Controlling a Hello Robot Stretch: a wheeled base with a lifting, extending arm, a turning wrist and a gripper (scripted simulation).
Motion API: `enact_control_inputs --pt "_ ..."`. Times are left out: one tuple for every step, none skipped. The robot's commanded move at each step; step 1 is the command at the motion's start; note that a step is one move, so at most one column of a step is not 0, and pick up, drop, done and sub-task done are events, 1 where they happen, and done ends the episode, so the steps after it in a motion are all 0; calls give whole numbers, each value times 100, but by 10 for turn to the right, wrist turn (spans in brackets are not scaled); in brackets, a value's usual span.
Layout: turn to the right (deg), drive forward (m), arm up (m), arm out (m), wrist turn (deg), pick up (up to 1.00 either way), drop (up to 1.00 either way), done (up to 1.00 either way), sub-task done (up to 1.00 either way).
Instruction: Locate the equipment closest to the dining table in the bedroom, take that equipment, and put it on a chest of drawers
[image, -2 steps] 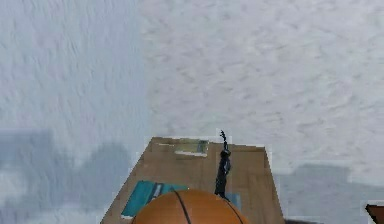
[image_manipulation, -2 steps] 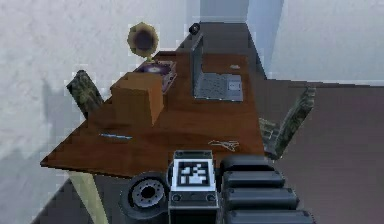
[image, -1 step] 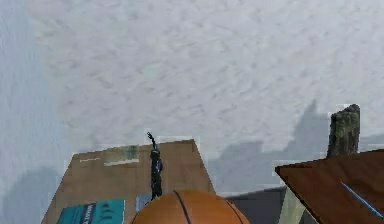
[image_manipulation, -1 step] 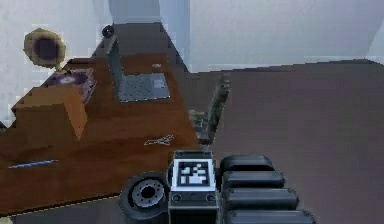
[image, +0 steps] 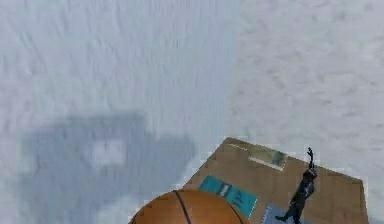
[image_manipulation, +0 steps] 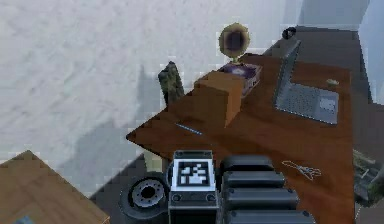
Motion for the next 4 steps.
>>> enact_control_inputs --pt "0 35 0 0 0 0 0 0 0" --pt "450 0 0 0 0 0 0 0 0" --pt "420 0 0 0 0 0 0 0 0" --pt "-450 0 0 0 0 0 0 0 0"
